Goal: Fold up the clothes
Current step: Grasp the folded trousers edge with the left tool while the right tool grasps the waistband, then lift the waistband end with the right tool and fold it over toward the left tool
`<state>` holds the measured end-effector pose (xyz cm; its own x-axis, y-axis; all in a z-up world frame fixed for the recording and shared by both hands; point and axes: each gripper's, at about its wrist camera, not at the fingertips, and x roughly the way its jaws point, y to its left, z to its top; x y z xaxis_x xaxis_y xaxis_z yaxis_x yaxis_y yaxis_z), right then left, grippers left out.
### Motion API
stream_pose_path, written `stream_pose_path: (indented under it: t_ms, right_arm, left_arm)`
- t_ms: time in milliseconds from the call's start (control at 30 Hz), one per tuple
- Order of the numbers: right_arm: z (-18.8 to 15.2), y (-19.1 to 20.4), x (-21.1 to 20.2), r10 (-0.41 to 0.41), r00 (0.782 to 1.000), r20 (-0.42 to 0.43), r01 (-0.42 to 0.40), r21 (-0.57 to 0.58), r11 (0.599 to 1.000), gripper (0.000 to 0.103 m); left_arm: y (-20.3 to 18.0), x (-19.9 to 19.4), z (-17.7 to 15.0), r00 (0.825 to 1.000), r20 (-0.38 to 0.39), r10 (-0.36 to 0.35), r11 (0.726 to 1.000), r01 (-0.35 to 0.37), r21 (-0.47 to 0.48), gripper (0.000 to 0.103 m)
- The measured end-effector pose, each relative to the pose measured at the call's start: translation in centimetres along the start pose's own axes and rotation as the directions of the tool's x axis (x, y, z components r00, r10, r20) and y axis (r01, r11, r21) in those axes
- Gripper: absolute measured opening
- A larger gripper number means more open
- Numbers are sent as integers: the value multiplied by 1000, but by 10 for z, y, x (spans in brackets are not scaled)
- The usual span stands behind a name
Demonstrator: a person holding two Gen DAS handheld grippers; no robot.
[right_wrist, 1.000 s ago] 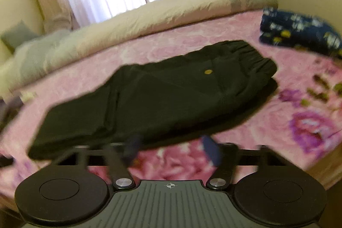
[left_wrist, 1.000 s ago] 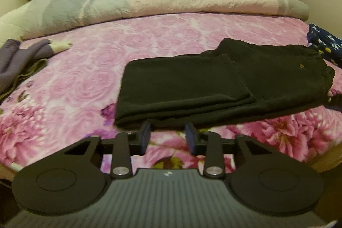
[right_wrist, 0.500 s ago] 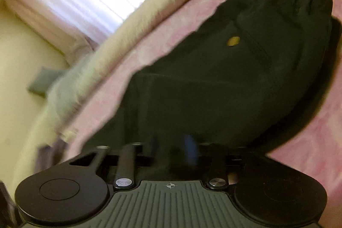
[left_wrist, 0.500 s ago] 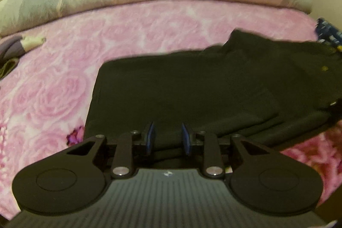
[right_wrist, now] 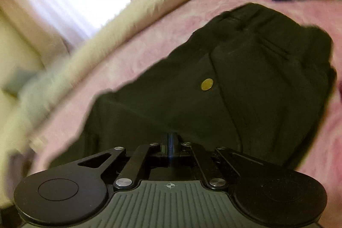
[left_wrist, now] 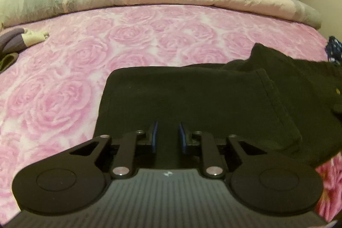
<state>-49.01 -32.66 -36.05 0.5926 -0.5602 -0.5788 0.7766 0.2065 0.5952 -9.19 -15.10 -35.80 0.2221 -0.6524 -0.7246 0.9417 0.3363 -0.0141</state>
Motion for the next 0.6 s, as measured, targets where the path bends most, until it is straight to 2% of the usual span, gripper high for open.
stream_pose_path:
  t_ms: [33,133,167,200,233,267,300,367,400,467,600]
  right_arm:
    - [-1,-5,-11,-1,1000,22,1,14,1000,0]
    - [-4,-25,-47,-73,994,86,67,72,995,0]
    - [-3,-37,-59,-60,993,99,47,131,990,0]
    - [-1,-50,-71,-41,993,111,19,196,980,4]
    - [0,-63,-83,-23,992,125,-10,261,965,15]
    - [0,-72,-92,-18,988,152,-31,313,949,64]
    - [0,-81,-101,-16,983,183,-52,361,931,92]
    - [5,-94,-116,-2,974,228,-98,424,900,86]
    - [8,-97,-120,8,971,238,-115,437,892,74]
    - [12,-103,-118,23,968,249,-144,478,867,59]
    - [20,-113,-103,0,962,272,-140,496,857,58]
  left_arm:
    - [1,-3,-3,1000,0,-1,1000,1,3,19]
    - [6,-12,-9,1000,-6,-10,1000,10,-15,19]
    - [8,-14,-11,1000,-8,-13,1000,13,-28,19]
    - [10,-16,-12,1000,-9,-17,999,16,-42,19]
    - [12,-18,-13,1000,-11,-19,998,19,-55,19]
    - [12,-20,-13,1000,-12,-20,998,19,-66,19]
    - [12,-22,-14,1000,-13,-19,997,18,-74,19]
    - [13,-26,-13,1000,-13,-18,996,17,-84,19]
    - [13,-27,-13,1000,-11,-20,996,19,-88,19]
    - [12,-32,-12,1000,-5,-23,996,23,-91,19]
    - [11,-36,-9,1000,3,-22,995,22,-93,19]
